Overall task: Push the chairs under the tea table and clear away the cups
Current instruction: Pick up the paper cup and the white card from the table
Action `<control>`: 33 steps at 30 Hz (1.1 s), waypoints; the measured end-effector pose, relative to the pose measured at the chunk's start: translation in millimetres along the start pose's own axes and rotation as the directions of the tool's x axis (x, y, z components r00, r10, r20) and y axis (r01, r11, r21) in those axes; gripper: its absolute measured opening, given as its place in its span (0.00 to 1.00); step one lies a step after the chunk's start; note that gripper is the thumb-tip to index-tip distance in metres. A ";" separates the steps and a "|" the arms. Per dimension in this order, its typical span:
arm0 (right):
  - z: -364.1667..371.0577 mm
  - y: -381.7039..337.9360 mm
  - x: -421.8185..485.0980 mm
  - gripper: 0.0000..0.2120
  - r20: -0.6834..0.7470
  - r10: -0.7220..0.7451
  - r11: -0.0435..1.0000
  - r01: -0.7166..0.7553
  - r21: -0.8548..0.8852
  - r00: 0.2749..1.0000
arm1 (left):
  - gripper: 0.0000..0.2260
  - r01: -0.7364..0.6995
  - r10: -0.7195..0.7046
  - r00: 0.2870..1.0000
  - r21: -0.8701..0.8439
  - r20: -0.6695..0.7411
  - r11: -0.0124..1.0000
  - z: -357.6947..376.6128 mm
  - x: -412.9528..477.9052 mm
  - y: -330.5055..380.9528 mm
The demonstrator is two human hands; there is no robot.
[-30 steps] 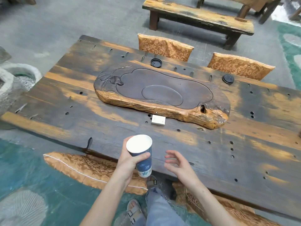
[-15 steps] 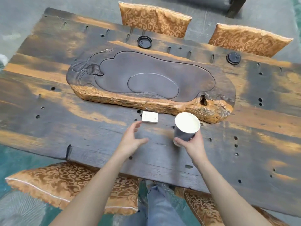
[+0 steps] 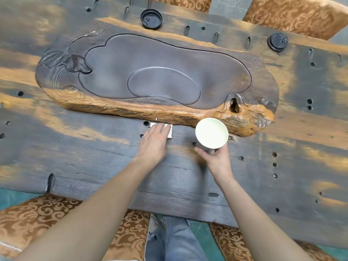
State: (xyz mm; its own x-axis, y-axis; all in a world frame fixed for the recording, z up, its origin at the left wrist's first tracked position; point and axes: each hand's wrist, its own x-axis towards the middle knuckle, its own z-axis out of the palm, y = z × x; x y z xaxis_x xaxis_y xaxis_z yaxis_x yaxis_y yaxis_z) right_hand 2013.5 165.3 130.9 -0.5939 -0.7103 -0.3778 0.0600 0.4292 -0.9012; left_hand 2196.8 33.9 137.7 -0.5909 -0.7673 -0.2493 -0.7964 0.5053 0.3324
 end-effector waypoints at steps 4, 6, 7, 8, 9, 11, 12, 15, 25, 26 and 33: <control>-3.6 1.8 1.4 0.45 0.001 0.044 0.999 -0.044 0.022 0.999 | 0.26 0.006 -0.009 1.000 0.178 0.016 0.984 5.7 9.5 -0.8; -4.2 0.9 1.4 0.44 0.015 0.048 0.999 -0.048 0.006 0.999 | 0.20 0.023 -0.036 0.997 0.204 0.062 0.979 3.9 7.3 -4.5; -4.7 0.2 1.5 0.44 0.017 0.047 0.999 -0.047 -0.002 0.999 | 0.19 0.031 -0.047 0.996 0.191 0.080 0.981 3.0 3.8 -6.9; -3.9 -1.9 0.9 0.44 0.019 0.042 0.999 -0.041 -0.006 0.999 | 0.18 0.052 -0.066 0.994 0.155 0.089 0.987 0.0 -2.1 -10.3; -3.1 -4.2 0.1 0.44 0.016 0.038 0.999 -0.038 -0.015 0.999 | 0.17 0.091 -0.098 0.991 0.080 0.095 0.993 -3.1 -8.8 -12.6; 2.9 -10.6 -3.0 0.43 0.023 0.039 0.999 -0.039 -0.025 0.999 | 0.15 0.220 -0.205 0.973 -0.164 0.105 0.962 -15.8 -22.9 -16.5; 7.3 -13.9 -5.7 0.43 0.035 0.041 0.999 -0.040 -0.030 0.999 | 0.17 0.295 -0.269 0.955 -0.293 0.126 0.910 -23.9 -30.7 -17.9; 33.2 -29.3 -20.0 0.42 0.110 0.029 0.998 -0.022 -0.065 0.994 | 0.27 0.444 -0.400 0.892 -0.580 0.211 0.683 -56.2 -61.3 -26.5; 129.9 -85.3 -111.7 0.41 0.371 -0.022 0.979 0.096 -0.181 0.929 | 0.16 0.416 -0.668 0.674 -0.909 0.315 -0.009 -127.5 -198.3 -85.7; 140.4 -89.2 -122.6 0.41 0.398 -0.021 0.979 0.099 -0.176 0.917 | 0.14 0.400 -0.683 0.660 -0.916 0.313 -0.033 -130.8 -208.7 -96.0; 218.5 -120.6 -216.7 0.39 0.479 -0.070 0.975 0.161 -0.152 0.875 | 0.06 0.148 -0.654 0.700 -0.954 0.287 -0.260 -165.3 -291.7 -172.1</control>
State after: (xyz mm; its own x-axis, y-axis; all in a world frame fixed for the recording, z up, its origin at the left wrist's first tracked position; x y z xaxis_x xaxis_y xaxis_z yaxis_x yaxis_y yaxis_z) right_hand 2310.3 145.6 275.0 -0.1394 -0.9188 -0.3693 -0.1594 0.3889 -0.9074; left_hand 2527.5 105.5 303.6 0.0701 -0.7544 -0.6526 0.2428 -0.6217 0.7447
